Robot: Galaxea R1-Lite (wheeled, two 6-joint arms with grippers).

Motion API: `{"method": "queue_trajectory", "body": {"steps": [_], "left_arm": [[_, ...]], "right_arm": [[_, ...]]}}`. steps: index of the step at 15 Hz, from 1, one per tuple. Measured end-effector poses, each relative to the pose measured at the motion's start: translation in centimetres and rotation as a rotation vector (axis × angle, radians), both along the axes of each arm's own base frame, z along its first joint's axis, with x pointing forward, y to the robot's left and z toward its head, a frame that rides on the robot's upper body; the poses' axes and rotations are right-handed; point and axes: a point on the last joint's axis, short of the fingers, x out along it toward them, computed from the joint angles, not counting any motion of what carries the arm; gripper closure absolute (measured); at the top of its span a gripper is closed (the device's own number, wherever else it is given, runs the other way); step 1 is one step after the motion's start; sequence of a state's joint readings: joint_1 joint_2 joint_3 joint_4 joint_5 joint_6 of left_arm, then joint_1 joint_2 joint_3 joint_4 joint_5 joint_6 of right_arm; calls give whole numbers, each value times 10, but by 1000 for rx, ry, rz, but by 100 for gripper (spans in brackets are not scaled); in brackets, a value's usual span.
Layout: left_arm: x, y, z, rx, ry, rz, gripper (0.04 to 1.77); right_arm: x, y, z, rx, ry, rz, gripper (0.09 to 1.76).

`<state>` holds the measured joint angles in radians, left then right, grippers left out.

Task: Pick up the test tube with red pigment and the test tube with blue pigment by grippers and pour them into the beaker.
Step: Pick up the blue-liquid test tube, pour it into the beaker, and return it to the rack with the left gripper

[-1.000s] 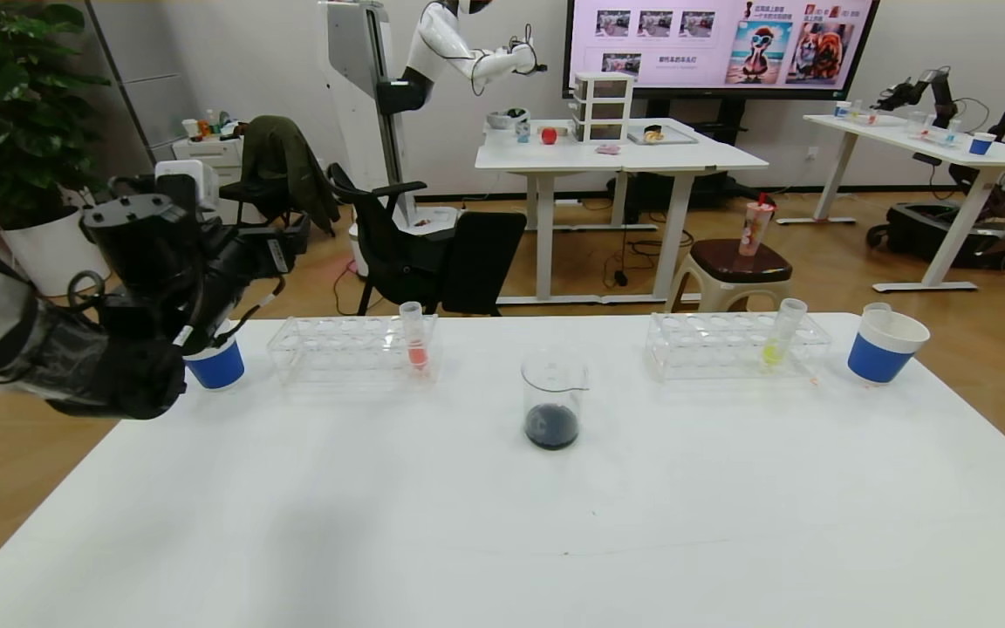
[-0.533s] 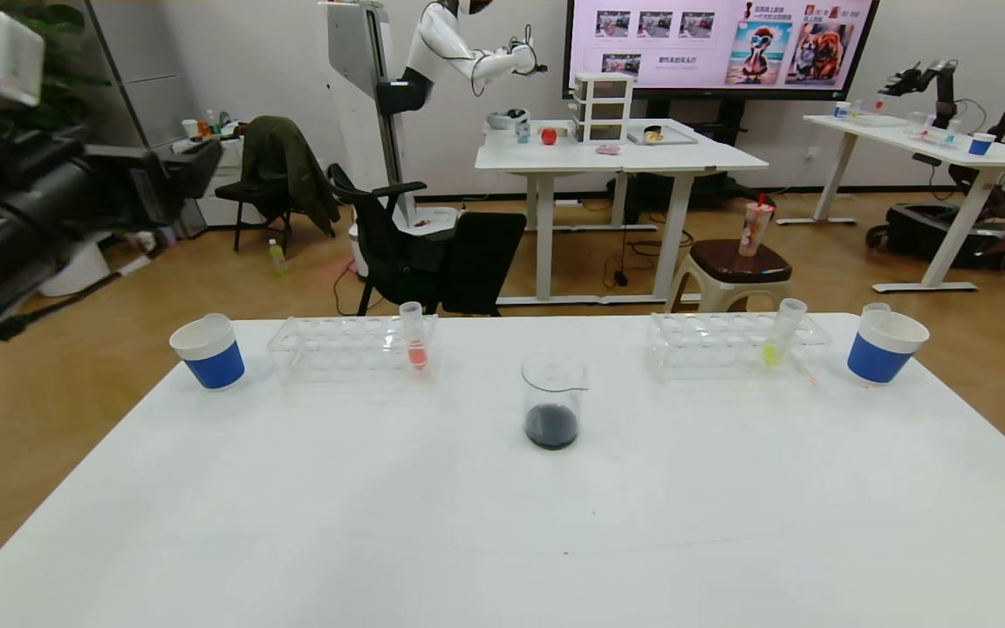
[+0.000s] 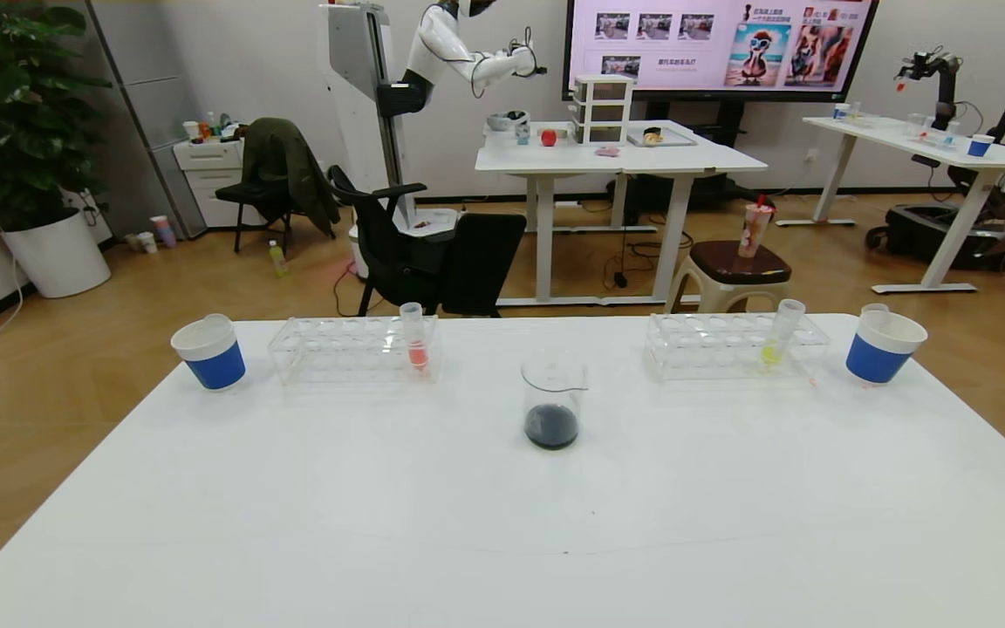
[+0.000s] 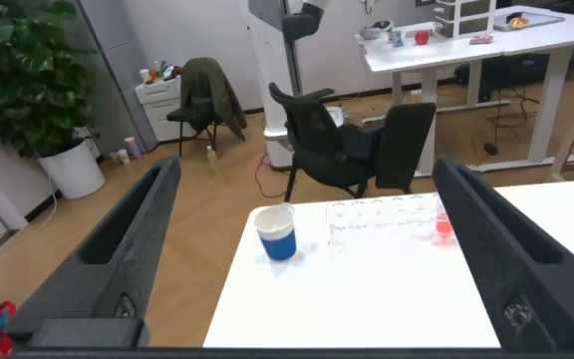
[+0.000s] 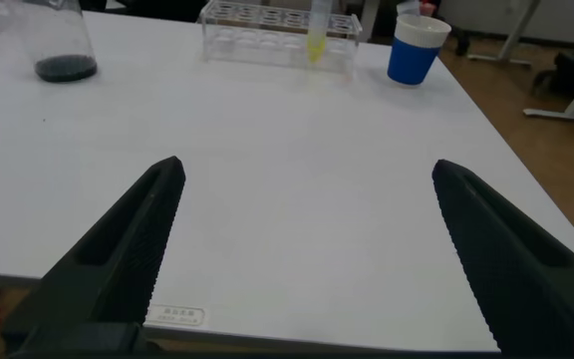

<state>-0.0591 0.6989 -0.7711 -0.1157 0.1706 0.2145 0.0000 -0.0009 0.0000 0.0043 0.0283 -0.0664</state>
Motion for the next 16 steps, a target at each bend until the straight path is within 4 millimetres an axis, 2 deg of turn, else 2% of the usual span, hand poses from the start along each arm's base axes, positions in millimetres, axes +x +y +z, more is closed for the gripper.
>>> {"method": "queue_trajectory", "body": {"steps": [2,4,8,11,13,16], "left_arm": [[-48,3,-18,2,-12,7,6],[-82,4,-40,-3,-35,18,6],[-115,1,-82,8,-114,-21,6],[-116,-1,-112,-10,-160,-107,6],[-102,-1,-134,-26,-153,-121,6],[-75,-1,-184,-42,2,-126,6]], "right_arm": [[0,0,0,0,0,0,12],[0,0,0,0,0,0,12],[0,0,0,0,0,0,12],[0,0,0,0,0,0,12],[0,0,0,0,0,0,12],[0,0,0,0,0,0,12]]}}
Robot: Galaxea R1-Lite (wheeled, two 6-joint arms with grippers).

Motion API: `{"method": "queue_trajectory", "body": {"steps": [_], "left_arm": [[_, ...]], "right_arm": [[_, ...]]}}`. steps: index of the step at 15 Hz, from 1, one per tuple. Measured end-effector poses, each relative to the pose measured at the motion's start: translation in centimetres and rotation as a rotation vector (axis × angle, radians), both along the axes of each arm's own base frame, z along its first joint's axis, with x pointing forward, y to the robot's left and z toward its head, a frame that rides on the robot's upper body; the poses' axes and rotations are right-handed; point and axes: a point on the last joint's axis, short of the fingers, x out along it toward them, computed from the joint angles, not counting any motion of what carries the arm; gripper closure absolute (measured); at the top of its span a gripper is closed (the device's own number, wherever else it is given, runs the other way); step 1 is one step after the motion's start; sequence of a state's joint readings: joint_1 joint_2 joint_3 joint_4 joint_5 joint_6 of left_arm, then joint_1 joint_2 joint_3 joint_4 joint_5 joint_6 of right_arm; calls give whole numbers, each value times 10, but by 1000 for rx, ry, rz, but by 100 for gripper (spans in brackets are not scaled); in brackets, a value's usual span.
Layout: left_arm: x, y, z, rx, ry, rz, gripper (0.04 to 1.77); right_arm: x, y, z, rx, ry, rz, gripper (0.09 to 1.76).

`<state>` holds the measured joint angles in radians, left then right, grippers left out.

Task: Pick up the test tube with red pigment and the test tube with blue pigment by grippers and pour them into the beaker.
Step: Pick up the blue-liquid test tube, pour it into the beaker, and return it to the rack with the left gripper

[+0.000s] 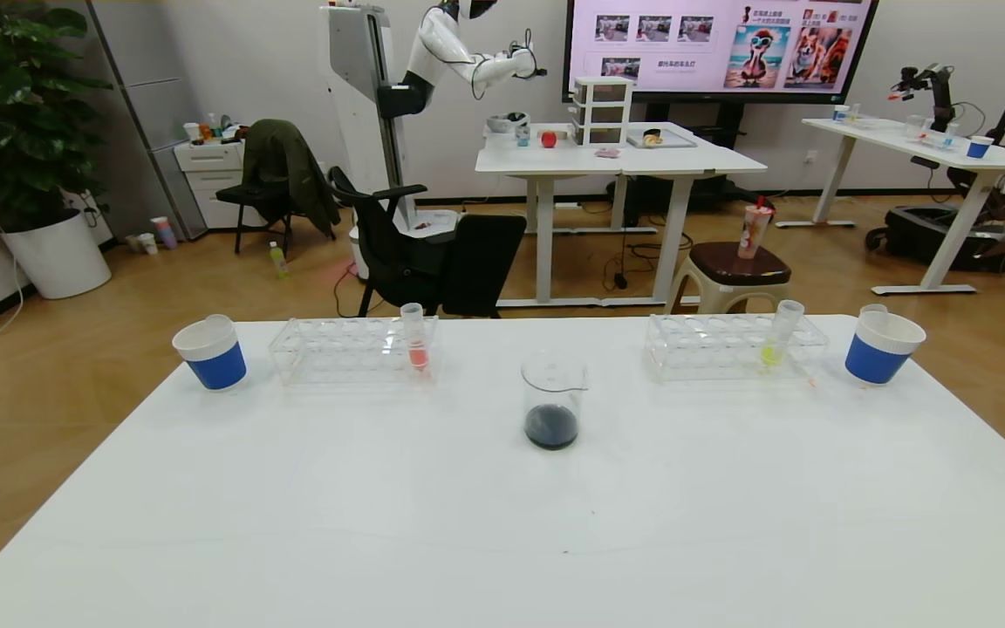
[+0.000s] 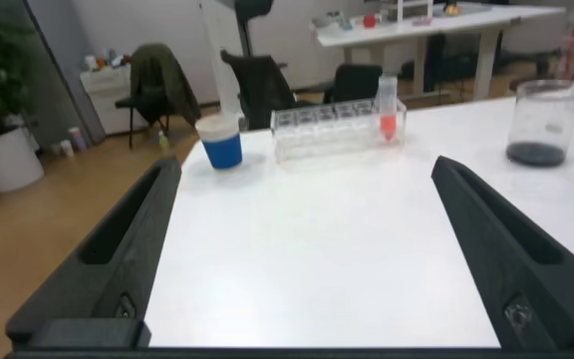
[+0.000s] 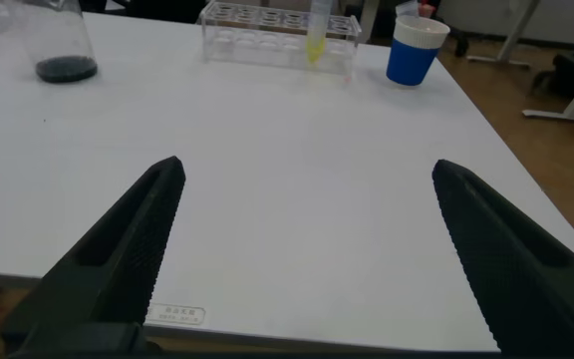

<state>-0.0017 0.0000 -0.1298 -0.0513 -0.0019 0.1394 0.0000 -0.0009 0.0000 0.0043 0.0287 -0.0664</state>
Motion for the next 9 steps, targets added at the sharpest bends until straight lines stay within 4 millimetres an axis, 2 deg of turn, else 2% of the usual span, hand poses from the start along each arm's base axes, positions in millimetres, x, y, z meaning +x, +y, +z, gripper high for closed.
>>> {"method": "queue_trajectory", "body": {"steps": [3,9], "left_arm": [[11,-1,-37,-8,175,-28,6],[13,-1,-40,-37,180,-28,6]], "right_arm": [[0,0,0,0,0,0,12],[0,0,0,3,0,-1,12]]}}
